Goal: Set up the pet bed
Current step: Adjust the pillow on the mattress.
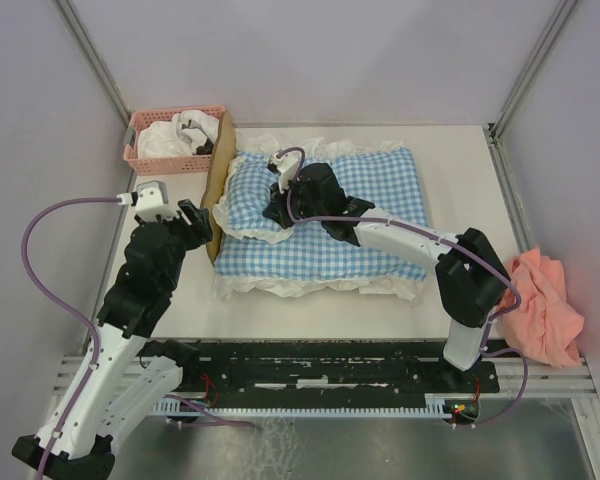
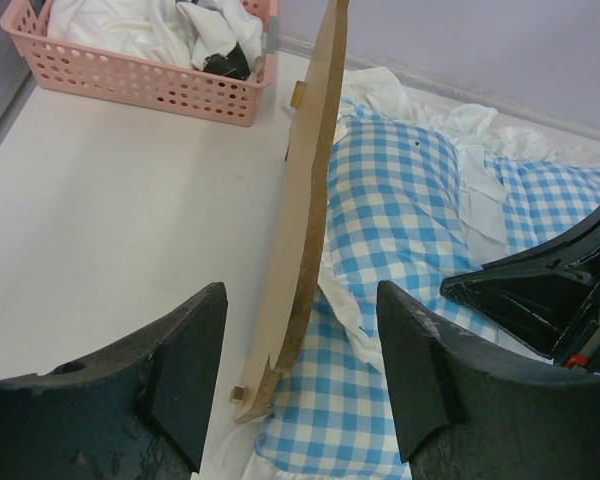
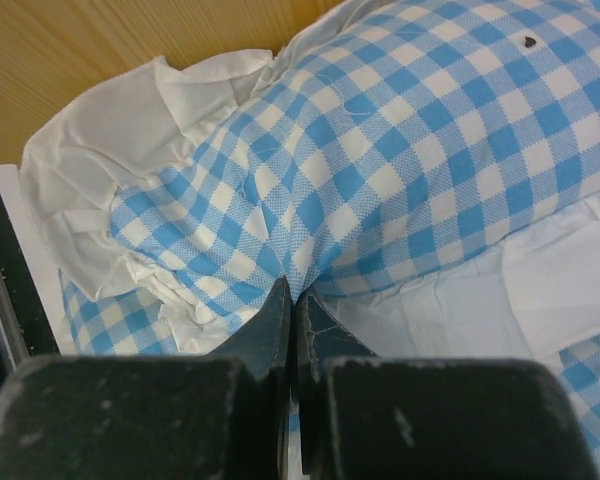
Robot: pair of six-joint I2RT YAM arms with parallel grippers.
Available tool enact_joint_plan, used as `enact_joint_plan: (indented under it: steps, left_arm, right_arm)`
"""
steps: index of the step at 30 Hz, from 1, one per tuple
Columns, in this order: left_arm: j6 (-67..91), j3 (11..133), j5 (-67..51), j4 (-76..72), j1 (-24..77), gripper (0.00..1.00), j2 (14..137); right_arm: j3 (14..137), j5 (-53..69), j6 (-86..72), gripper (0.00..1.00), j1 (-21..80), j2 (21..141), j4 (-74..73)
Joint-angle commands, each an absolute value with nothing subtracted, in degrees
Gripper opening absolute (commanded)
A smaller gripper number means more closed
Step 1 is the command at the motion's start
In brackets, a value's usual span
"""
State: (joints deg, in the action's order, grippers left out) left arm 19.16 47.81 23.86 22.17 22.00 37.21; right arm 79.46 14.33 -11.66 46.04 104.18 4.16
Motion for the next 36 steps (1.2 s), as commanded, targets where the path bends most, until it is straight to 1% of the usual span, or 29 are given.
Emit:
enact_joint_plan:
  steps: [1, 3, 5, 7, 10, 18, 23, 24, 25, 27, 29, 30, 31, 32, 34, 36]
  left_arm:
    - [17.23, 47.91, 23.57, 19.47, 22.18, 0.68, 37.78]
    - [17.23, 47.95, 23.6, 19.51, 22.21, 0.68, 38.17]
    - [17.23, 48.12, 23.8, 19.51, 22.17, 0.68, 38.46]
    - [17.4, 48.41, 23.68, 19.51, 22.16, 0.68, 38.93]
    - [17.53, 48.44, 23.43, 19.64, 22.01, 0.68, 39.26]
    - [17.67, 48.34, 22.88, 19.6, 21.96, 0.67, 39.08]
    - [17.72, 48.25, 22.53, 19.6, 21.93, 0.67, 39.01]
    - [17.75, 48.19, 22.47, 19.52, 21.96, 0.67, 39.01]
    - [17.74, 48.18, 22.44, 19.51, 21.89, 0.67, 39.01]
    - [17.72, 48.17, 22.27, 19.51, 21.92, 0.68, 39.08]
    - [17.8, 48.41, 21.78, 19.7, 21.97, 0.7, 39.29]
    - [17.96, 48.81, 21.29, 20.07, 21.91, 0.71, 39.43]
    - [18.13, 49.33, 20.4, 20.57, 21.96, 0.75, 39.65]
    - [18.16, 49.87, 19.51, 21.25, 21.97, 0.81, 39.82]
    - [18.19, 50.94, 18.23, 23.09, 21.95, 0.93, 40.14]
    - [18.36, 51.93, 17.74, 24.34, 21.91, 0.99, 40.25]
  right_arm:
    - [81.47, 9.93, -9.9, 0.05, 45.72, 103.97, 3.14]
    - [80.63, 9.67, -10.3, 0.07, 45.77, 104.0, 4.24]
    - [79.84, 9.79, -11.68, 0.02, 46.04, 104.02, 6.02]
    - [77.34, 6.19, -13.16, 0.02, 46.98, 103.01, 11.57]
    - [75.28, 1.79, -13.19, 0.02, 48.69, 101.95, 14.65]
    - [72.19, -10.23, -11.61, 0.02, 52.75, 100.07, 16.7]
    - [72.57, -12.78, -13.44, 0.03, 52.82, 101.02, 16.05]
    - [72.93, -12.83, -14.18, 0.08, 52.82, 101.29, 15.85]
    - [73.01, -12.71, -14.85, 0.16, 52.82, 101.41, 15.75]
    - [73.69, -12.58, -15.77, 0.38, 52.8, 100.89, 14.35]
    - [74.09, -12.77, -16.07, 0.63, 52.82, 99.03, 11.7]
    - [73.78, -13.01, -16.01, 0.81, 52.8, 97.65, 10.45]
    - [73.47, -13.13, -15.84, 0.98, 52.82, 96.05, 9.04]
    - [73.28, -13.23, -15.22, 0.99, 52.76, 94.29, 7.08]
    - [73.16, -12.39, -13.24, 0.99, 52.81, 90.92, 2.22]
    - [73.71, -12.13, -11.66, 0.99, 52.81, 87.71, -3.91]
